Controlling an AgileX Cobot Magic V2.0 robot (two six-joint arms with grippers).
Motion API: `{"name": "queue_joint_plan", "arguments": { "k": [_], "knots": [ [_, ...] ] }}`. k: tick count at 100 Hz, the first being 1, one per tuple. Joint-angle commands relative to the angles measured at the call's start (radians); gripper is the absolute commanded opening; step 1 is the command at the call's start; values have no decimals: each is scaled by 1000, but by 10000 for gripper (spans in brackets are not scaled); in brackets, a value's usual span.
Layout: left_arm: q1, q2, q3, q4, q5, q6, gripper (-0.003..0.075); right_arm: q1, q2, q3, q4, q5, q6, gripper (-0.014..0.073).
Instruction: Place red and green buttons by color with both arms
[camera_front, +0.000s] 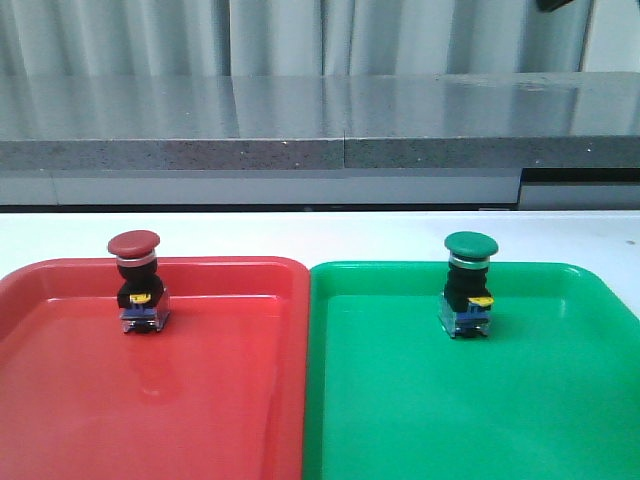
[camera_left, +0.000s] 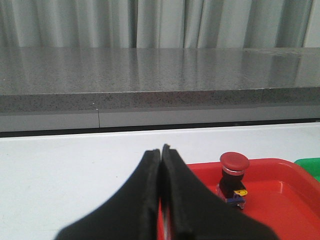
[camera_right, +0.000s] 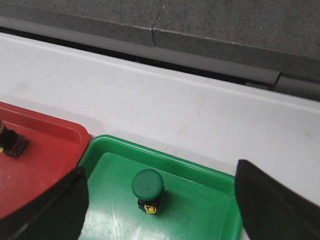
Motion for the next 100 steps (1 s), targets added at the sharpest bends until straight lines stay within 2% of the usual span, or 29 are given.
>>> {"name": "queue_joint_plan", "arguments": {
  "k": [1,29,36,45,62,70,100],
  "knots": [
    [1,-30,42,1,-80,-4,-19,-3,-105,18,-23,-34,-5,592],
    [1,-30,42,1,-80,-4,-19,-3,-368,157,-23,46,-5,589],
    [1,-30,42,1,-80,-4,-19,-3,-425,181,-23,74,-5,546],
    [1,-30,42,1,-80,-4,-19,-3,-490,196,-29,114,-5,418],
    [1,-30,42,1,-80,-4,-19,-3,-576,203,-45,135,-5,63],
    [1,-30,42,1,-80,-4,-19,-3,-589,203,-45,133,-5,-76],
    [1,-30,42,1,-80,-4,-19,-3,-591,203,-45,135,-5,-68]
  ]
}}
